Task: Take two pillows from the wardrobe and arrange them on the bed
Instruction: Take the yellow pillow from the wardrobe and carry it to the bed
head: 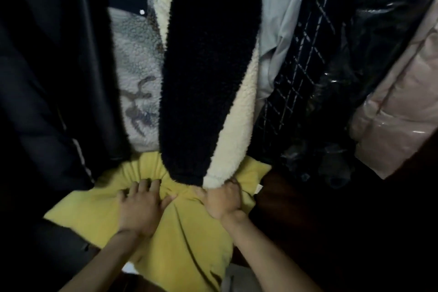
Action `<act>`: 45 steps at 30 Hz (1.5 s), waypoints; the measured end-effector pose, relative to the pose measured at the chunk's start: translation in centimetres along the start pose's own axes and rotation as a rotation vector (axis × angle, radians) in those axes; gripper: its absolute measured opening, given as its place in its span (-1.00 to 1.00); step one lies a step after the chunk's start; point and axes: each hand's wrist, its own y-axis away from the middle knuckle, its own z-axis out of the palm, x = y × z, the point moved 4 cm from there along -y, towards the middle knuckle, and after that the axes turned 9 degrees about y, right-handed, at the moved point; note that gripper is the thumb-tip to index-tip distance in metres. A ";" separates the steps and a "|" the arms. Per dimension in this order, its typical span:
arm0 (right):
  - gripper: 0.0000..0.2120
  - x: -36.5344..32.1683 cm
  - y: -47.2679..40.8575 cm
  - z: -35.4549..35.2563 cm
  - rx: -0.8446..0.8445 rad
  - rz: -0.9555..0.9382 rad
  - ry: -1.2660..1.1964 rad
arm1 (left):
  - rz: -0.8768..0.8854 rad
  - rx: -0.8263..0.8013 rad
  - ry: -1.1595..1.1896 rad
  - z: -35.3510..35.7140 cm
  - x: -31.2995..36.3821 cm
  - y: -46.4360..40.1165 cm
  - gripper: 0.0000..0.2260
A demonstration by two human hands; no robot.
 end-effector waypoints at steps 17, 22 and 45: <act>-0.16 -13.6 14.0 0.9 0.061 -0.443 0.145 | 0.002 0.063 0.186 -5.3 -13.8 20.3 -0.39; -0.43 -23.3 17.2 -0.3 -0.008 -0.714 0.056 | -0.023 0.190 0.130 -9.9 -19.1 27.7 -0.60; -0.51 -56.9 49.6 6.4 -0.594 -1.880 -0.185 | -0.682 -0.104 -0.524 -17.7 -32.2 65.2 -0.73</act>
